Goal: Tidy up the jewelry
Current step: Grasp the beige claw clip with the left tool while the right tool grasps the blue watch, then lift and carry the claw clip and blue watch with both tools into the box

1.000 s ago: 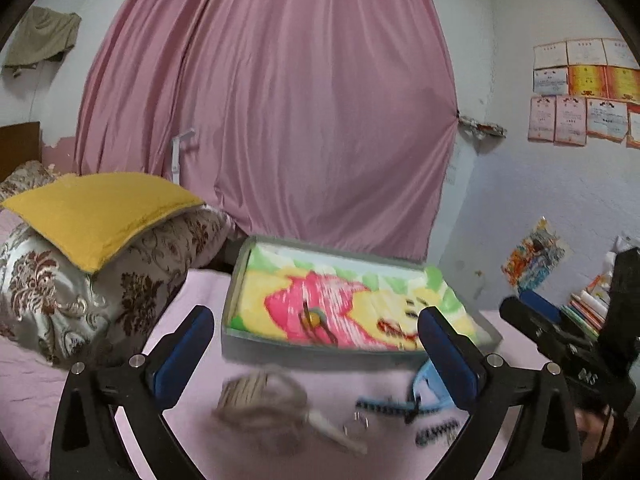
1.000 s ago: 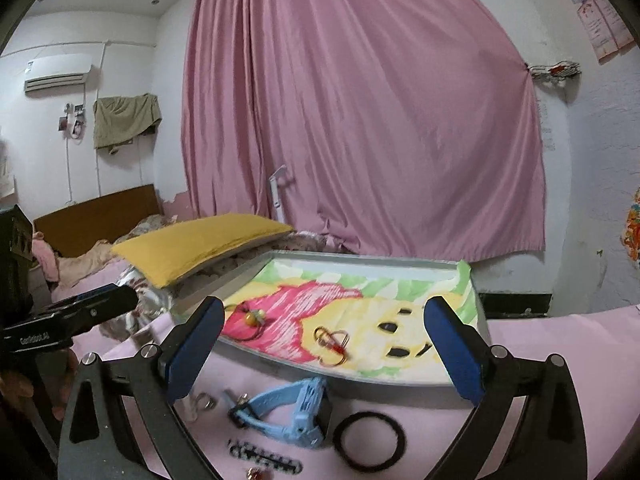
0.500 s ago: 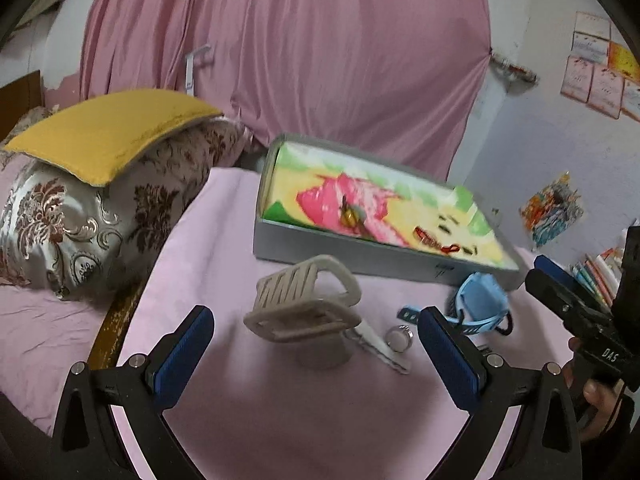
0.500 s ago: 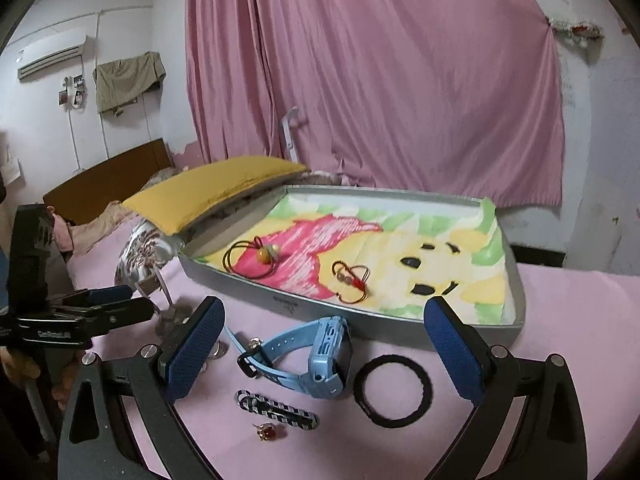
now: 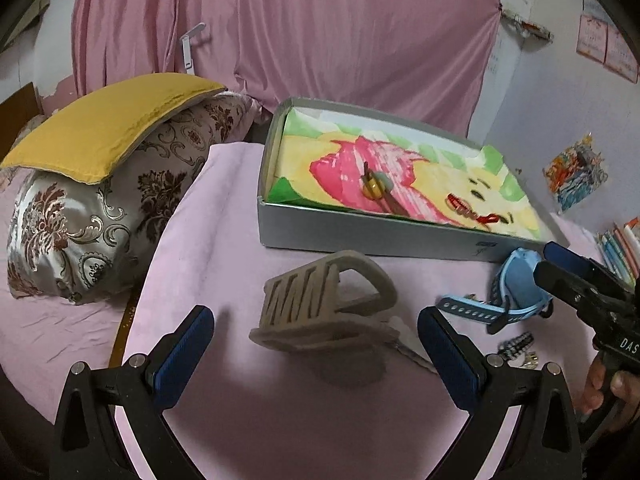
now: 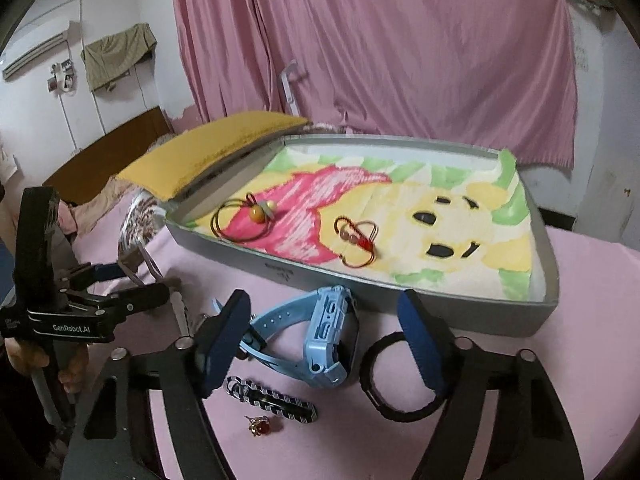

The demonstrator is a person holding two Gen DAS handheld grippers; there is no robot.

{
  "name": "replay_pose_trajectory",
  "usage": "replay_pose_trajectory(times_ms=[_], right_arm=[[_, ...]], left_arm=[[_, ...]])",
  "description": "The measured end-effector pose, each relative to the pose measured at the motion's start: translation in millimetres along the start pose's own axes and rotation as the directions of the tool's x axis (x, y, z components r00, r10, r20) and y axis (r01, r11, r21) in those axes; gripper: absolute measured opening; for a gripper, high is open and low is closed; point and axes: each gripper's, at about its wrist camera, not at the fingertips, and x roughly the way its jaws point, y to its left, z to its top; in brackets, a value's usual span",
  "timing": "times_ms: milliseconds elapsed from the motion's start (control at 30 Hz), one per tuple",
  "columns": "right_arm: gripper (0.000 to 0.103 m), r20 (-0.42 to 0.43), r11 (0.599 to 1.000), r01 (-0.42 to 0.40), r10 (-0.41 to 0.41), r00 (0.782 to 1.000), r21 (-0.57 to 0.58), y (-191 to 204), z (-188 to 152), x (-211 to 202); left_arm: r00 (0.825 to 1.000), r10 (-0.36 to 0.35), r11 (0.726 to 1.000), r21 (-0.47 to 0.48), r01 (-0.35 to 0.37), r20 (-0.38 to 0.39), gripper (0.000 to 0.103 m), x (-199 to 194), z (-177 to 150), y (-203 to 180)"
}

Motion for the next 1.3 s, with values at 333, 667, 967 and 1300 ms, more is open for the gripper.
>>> replay_pose_trajectory(times_ms=[333,667,967,1300], right_arm=[[0.046,-0.073,1.000,0.010,-0.011,0.997,-0.020,4,0,14],[0.034,-0.091,1.000,-0.013,0.014,0.996,0.012,-2,0,18],[0.020,-0.092,1.000,-0.016,0.014,0.996,-0.018,4,1,18],[0.015,0.021,0.993,-0.010,0.012,1.000,-0.115,20,-1,-6]], left_arm=[[0.999,-0.017,0.998,0.058,0.019,-0.045,0.083,13,8,-5],[0.999,-0.042,0.998,0.053,0.043,-0.019,0.062,7,7,-2],[0.999,-0.041,0.997,0.071,0.042,-0.014,0.061,3,5,-4],[0.995,-0.023,0.995,0.101,0.014,0.095,0.060,-23,-5,-14]])
